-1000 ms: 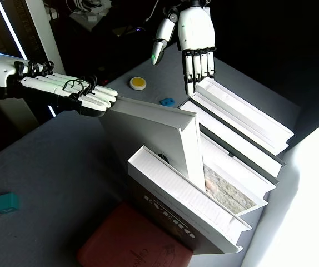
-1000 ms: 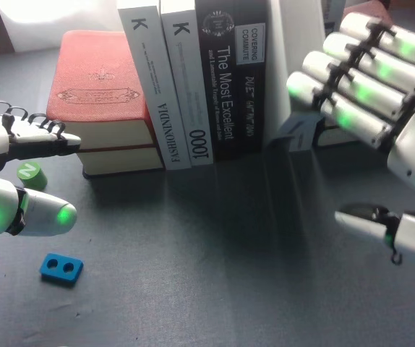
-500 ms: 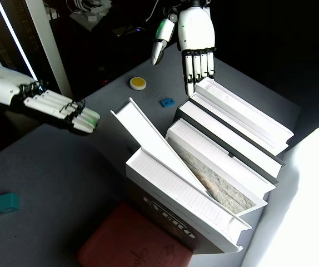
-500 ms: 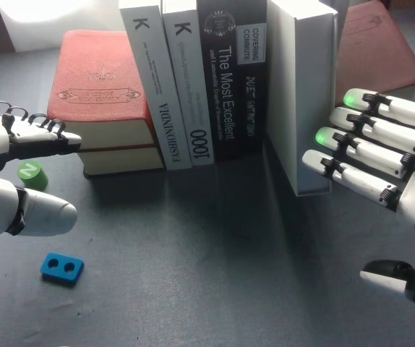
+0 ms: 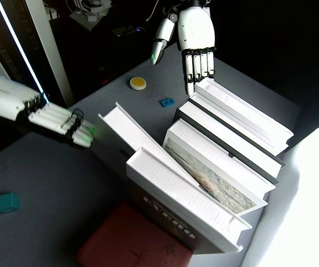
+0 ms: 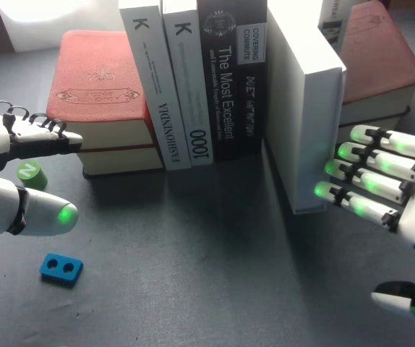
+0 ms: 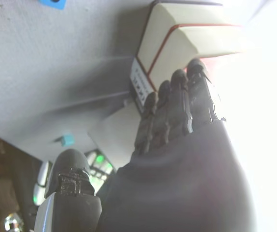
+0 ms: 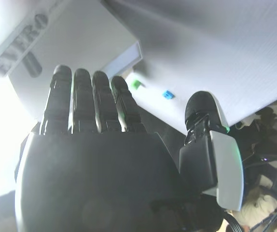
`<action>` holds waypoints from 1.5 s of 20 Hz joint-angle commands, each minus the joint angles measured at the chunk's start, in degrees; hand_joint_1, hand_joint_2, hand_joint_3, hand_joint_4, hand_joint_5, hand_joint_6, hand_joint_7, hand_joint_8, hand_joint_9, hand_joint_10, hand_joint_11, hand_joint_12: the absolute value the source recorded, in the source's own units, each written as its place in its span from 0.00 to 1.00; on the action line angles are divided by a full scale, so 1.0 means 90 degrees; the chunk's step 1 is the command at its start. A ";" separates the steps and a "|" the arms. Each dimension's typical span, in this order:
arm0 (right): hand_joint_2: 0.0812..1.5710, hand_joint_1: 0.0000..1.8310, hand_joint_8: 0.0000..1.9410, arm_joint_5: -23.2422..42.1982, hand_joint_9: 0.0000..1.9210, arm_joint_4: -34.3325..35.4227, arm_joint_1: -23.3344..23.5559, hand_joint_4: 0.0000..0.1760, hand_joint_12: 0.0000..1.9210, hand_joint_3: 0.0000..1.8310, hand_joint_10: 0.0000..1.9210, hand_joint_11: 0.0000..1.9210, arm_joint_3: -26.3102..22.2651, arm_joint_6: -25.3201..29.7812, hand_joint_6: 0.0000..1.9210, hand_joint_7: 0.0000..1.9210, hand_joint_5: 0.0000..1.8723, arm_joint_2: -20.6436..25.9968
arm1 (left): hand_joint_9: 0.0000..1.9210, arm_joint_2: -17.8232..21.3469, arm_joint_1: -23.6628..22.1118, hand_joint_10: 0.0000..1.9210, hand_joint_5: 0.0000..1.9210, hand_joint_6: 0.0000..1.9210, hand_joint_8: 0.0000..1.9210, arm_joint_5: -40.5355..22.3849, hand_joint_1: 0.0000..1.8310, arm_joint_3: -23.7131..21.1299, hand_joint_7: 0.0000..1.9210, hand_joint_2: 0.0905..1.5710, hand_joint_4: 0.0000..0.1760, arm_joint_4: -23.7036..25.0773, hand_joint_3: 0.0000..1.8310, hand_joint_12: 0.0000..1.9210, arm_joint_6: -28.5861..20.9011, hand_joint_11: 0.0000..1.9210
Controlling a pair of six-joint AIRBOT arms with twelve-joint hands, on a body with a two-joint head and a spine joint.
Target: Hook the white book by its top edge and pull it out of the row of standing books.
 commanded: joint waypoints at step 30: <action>0.78 0.00 0.00 0.0295 0.00 -0.1042 0.0734 0.00 0.00 0.00 0.00 0.00 -0.1370 0.1427 0.00 0.00 0.00 0.0821 | 0.00 0.0036 -0.0053 0.00 0.00 0.00 0.00 0.0558 0.00 0.0020 0.00 0.73 0.00 0.0006 0.00 0.00 0.0016 0.00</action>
